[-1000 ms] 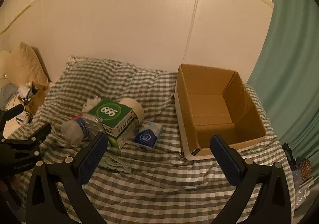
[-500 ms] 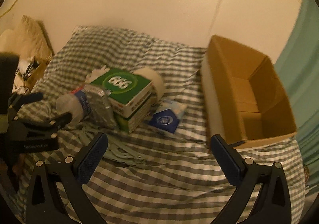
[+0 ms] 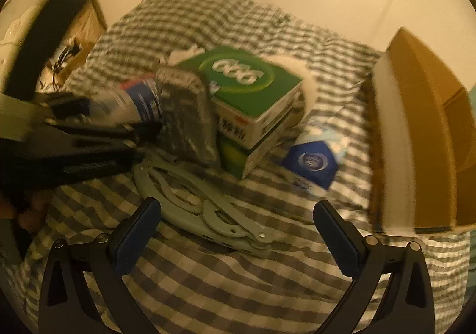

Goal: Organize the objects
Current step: 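Grasp the clear labelled jar with the left tool while the right tool grasps the pale green clip, then carry the jar with the left tool while the right tool carries the clip over the box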

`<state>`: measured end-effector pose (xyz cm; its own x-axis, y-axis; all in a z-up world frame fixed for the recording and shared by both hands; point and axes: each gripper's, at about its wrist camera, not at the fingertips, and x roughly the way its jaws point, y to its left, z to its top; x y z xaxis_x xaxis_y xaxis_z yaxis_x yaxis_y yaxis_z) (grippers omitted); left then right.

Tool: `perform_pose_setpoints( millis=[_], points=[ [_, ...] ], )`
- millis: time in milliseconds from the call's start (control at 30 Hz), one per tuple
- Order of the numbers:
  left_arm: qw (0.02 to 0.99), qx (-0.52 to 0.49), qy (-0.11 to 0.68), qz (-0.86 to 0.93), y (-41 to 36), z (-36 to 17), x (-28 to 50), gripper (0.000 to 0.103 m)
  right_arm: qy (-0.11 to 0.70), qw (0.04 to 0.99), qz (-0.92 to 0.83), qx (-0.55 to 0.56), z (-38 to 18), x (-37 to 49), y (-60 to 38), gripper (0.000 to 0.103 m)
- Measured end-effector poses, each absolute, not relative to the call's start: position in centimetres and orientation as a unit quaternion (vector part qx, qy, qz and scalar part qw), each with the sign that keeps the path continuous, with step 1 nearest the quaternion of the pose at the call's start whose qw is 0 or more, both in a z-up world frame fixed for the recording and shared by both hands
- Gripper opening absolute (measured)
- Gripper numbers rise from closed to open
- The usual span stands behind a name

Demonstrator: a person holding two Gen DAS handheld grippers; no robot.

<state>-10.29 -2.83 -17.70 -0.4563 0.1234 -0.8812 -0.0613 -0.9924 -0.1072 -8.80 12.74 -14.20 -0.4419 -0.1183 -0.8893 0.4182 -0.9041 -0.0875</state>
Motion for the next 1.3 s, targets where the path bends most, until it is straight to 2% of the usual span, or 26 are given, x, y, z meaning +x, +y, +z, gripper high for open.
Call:
perform_pose_setpoints(
  millis=[200, 300, 367, 433, 467, 533, 800, 1100, 1300],
  points=[
    [0.014, -0.518, -0.012, 0.855, -4.1, -15.7, -7.6, 0.065, 0.133, 0.192, -0.812, 0.535, -15.7, -9.6, 12.5, 0.103],
    [0.007, -0.507, -0.018, 0.862, -4.5, -14.3, -6.2, 0.065, 0.155, 0.207, -0.796, 0.547, -16.5, -9.4, 11.5, 0.1],
    [0.005, -0.503, -0.027, 0.864, -4.6, -13.8, -5.4, 0.065, 0.166, 0.21, -0.792, 0.549, -17.0, -9.2, 11.1, 0.093],
    [-0.001, -0.501, -0.03, 0.865, -4.7, -13.5, -4.3, 0.065, 0.161, 0.22, -0.794, 0.544, -16.6, -8.9, 11.1, 0.075],
    [-0.005, -0.501, -0.031, 0.865, -4.7, -13.4, -4.0, 0.065, 0.161, 0.221, -0.796, 0.54, -16.3, -8.7, 11.1, 0.07],
    [-0.009, -0.503, -0.038, 0.864, -4.8, -13.2, -3.6, 0.065, 0.164, 0.222, -0.803, 0.529, -15.5, -8.1, 11.2, 0.046],
    [-0.01, -0.49, -0.051, 0.87, -4.7, -10.7, -1.1, 0.065, 0.141, 0.225, -0.826, 0.496, -10.9, -5.7, 12.0, 0.017],
    [0.008, -0.456, -0.033, 0.89, -2.2, -5.4, 1.2, 0.065, 0.119, 0.199, -0.865, 0.445, -3.0, -2.8, 16.0, 0.013],
    [0.055, -0.412, -0.017, 0.909, 3.8, 0.2, -0.4, 0.065, 0.097, 0.166, -0.905, 0.379, 4.9, -2.1, 20.6, 0.013]
  ],
)
